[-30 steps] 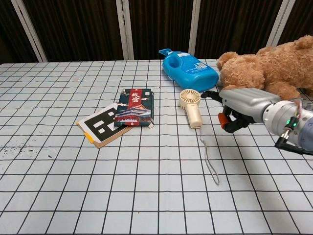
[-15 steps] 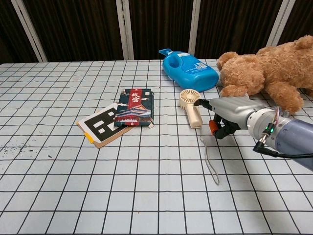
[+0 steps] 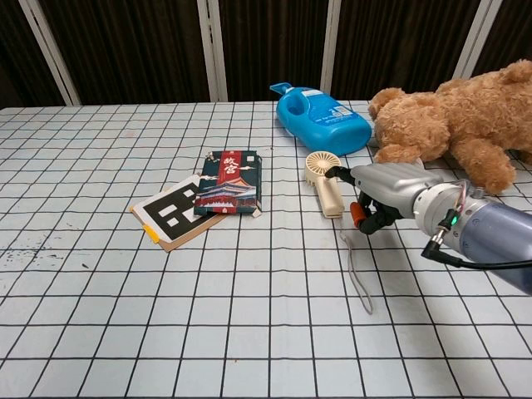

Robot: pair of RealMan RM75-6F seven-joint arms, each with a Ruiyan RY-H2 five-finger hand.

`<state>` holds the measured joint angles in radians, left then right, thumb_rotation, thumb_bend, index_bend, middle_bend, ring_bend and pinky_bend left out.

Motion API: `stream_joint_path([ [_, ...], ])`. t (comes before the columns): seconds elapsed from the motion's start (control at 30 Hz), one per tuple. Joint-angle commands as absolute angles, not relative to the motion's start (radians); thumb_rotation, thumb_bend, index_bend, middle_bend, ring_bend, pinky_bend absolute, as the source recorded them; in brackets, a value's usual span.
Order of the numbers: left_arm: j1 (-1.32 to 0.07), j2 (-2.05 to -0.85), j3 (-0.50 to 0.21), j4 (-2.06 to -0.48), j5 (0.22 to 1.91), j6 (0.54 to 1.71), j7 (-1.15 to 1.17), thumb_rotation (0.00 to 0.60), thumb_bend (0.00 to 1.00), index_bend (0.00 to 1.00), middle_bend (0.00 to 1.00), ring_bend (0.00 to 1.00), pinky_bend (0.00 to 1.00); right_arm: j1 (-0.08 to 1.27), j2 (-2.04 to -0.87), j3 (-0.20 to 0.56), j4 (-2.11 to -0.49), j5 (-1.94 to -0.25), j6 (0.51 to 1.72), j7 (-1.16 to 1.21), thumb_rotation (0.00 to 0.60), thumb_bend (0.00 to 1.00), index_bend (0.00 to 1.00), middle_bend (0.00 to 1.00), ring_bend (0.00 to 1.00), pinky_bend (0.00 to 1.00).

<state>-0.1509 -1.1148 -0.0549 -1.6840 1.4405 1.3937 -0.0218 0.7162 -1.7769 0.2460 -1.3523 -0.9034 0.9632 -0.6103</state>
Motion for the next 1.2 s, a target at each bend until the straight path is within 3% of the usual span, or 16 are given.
stream_joint_path([
  [0.03, -0.151, -1.115, -0.054, -1.684, 1.442, 1.394, -0.021, 0.600, 0.09, 0.00, 0.00, 0.00, 0.00, 0.718, -1.778, 0.242, -1.349, -0.901, 0.965, -0.611, 0.600, 0.76, 0.00, 0.81, 0.92, 0.95],
  [0.9, -0.151, -1.114, -0.052, -1.685, 1.445, 1.394, -0.029, 0.600, 0.09, 0.00, 0.00, 0.00, 0.00, 0.736, -1.815, 0.196, -1.299, -0.842, 0.950, -0.632, 0.600, 0.78, 0.00, 0.81, 0.92, 0.95],
  [1.2, -0.152, -1.114, -0.053, -1.685, 1.444, 1.393, -0.029, 0.600, 0.09, 0.00, 0.00, 0.00, 0.00, 0.737, -1.789, 0.224, -1.342, -0.911, 1.014, -0.593, 0.600, 0.78, 0.00, 0.80, 0.88, 0.91],
])
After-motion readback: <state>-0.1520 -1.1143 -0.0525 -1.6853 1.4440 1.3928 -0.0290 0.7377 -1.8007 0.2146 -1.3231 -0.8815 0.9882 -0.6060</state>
